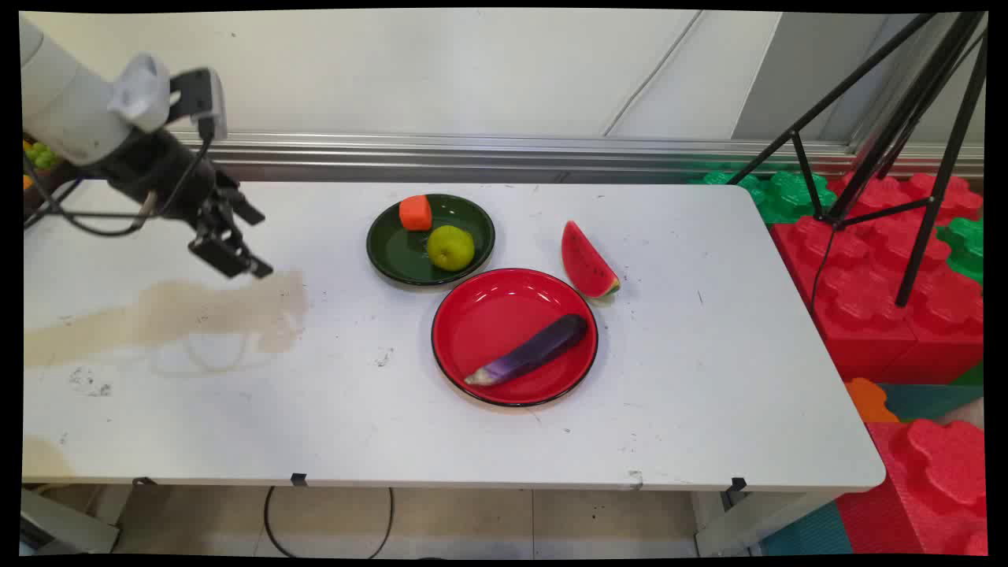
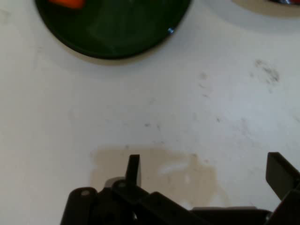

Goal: Pick up the mandarin from the green plate

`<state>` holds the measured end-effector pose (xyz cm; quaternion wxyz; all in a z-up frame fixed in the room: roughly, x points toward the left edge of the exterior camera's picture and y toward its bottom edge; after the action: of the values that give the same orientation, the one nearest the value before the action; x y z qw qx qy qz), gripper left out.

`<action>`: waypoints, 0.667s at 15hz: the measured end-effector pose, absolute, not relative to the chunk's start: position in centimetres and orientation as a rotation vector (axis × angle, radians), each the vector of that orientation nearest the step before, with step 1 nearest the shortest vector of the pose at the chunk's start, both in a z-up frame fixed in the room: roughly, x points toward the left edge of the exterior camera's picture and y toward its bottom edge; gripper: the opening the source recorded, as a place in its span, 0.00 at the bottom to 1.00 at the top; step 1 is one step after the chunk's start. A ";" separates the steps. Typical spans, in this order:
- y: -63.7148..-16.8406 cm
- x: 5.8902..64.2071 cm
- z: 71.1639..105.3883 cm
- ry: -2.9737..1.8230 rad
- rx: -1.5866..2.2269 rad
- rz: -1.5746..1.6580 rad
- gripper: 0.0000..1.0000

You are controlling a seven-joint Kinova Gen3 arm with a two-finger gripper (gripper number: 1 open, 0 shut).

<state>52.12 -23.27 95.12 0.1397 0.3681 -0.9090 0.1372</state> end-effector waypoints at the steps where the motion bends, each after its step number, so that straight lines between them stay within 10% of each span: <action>1: -23.8 52.2 95.6 -2.602 1.096 0.424 1.00; 10: -29.0 52.4 97.5 -2.455 1.273 0.616 1.00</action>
<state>52.44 -29.01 97.47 0.1534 0.4439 -0.8563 0.2149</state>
